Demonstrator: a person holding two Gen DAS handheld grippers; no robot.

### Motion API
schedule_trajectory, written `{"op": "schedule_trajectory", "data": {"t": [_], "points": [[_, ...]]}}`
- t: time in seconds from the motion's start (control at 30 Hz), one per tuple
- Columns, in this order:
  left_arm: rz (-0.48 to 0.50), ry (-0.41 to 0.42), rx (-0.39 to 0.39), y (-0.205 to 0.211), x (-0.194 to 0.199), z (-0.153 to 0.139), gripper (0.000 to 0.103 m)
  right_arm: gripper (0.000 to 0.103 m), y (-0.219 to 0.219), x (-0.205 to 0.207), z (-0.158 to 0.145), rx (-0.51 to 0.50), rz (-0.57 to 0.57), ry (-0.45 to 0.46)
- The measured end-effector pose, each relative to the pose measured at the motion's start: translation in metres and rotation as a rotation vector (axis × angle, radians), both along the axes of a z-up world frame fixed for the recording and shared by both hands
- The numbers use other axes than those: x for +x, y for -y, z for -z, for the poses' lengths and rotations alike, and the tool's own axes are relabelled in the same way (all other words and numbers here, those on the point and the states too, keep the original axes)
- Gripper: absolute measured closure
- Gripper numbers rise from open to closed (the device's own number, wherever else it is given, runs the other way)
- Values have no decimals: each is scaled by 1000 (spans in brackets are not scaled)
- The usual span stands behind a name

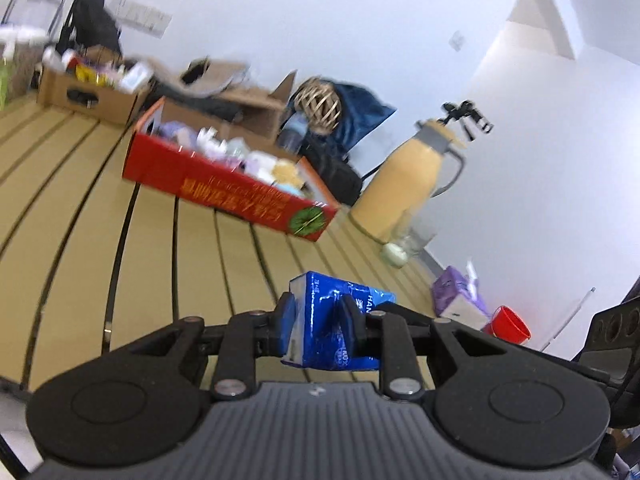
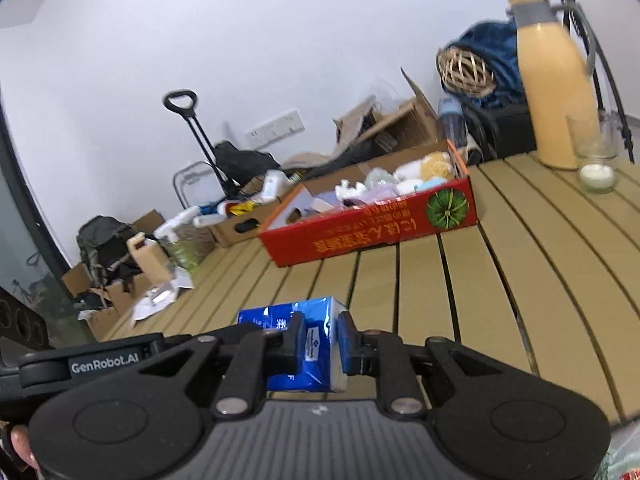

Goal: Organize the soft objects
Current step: 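Carry the blue tissue pack into the box and open both grippers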

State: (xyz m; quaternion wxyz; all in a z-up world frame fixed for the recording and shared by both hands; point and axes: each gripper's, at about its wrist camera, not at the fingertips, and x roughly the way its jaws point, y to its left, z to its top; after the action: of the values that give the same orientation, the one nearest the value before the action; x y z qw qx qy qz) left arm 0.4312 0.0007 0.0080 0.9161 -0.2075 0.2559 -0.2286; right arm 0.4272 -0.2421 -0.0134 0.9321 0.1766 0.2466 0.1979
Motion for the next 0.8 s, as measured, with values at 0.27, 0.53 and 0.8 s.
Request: {"op": "schedule_trajectory", "data": {"t": [0.27,0.53,0.8], "points": [[-4,64,-16,1,-38,-19,79,86,2,-47,-27,-6,10,84],[5,134,-38,-13,24,-54,79,86,-6,-3,-54,-31,1,154],[-49,175,62,-25,195,-107,79,86,-30,184,-110,-25,-42,165]]}}
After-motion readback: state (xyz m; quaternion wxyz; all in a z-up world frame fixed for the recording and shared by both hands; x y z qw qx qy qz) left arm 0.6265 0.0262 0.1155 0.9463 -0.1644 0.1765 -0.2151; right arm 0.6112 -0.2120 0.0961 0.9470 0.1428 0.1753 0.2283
